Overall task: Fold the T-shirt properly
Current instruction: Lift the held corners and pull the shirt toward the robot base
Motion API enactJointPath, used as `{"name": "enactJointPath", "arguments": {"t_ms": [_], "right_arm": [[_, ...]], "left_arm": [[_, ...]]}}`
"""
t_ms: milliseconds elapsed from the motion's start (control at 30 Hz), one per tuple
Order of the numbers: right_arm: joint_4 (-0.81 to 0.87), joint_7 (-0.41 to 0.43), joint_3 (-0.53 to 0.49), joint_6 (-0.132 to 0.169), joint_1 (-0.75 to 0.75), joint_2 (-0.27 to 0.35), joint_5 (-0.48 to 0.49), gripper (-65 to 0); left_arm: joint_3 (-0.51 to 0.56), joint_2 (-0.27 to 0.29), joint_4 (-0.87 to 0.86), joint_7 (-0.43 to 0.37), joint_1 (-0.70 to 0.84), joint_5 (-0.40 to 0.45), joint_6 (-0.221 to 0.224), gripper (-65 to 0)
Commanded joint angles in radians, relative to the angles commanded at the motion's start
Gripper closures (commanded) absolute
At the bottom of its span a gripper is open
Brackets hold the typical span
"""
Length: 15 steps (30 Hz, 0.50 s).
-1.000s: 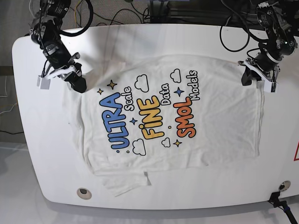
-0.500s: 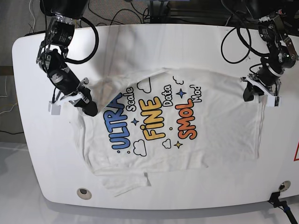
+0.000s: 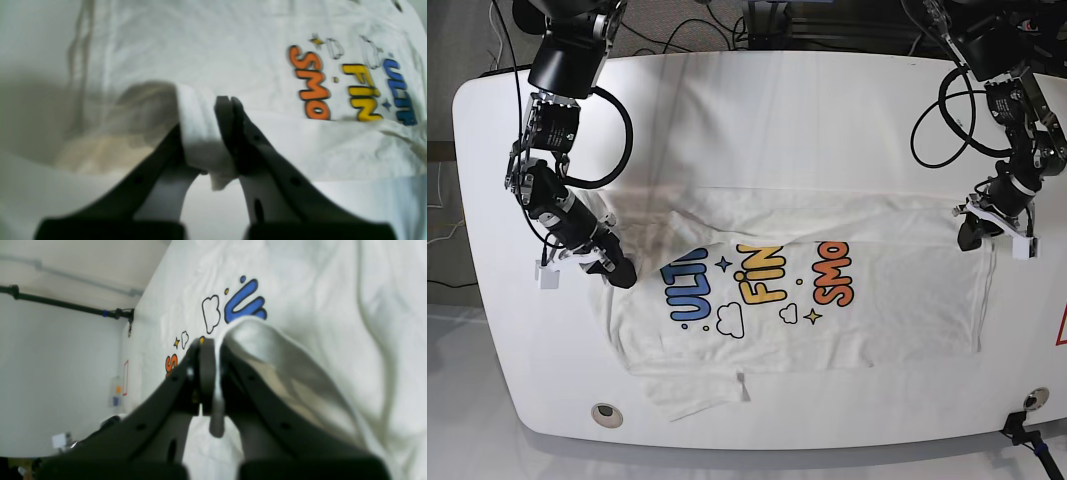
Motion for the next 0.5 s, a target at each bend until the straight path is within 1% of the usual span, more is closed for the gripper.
{"name": "enactJointPath", "arguments": {"t_ms": [167,367,400,433,500], "right_arm": [[-0.017,0.0,0.0,0.0,0.014,0.0,0.0,0.0],[-0.018,0.0,0.0,0.0,0.014,0.002,0.0,0.0],[-0.018,0.0,-0.002,-0.002,0.014,0.008,-0.002,0.0],[-0.018,0.0,-0.005,-0.006,0.014,0.018,-0.002,-5.4],[-0.031,0.002,-0.037,-0.006,0.018,0.038,-0.002,-17.9]], "left_arm": [[0.0,-0.002,-0.106,0.0,-0.063,0.0,0.0,0.0],[0.003,-0.005,-0.133,0.0,-0.075,0.0,-0.003,0.0],[0.003,-0.017,-0.133,0.0,-0.074,0.0,-0.005,0.0],[0.003,-0.02,-0.135,0.0,-0.074,0.0,-0.005,-8.7],[0.003,-0.025,-0.14,-0.003,-0.075,0.002,0.0,-26.0]]}}
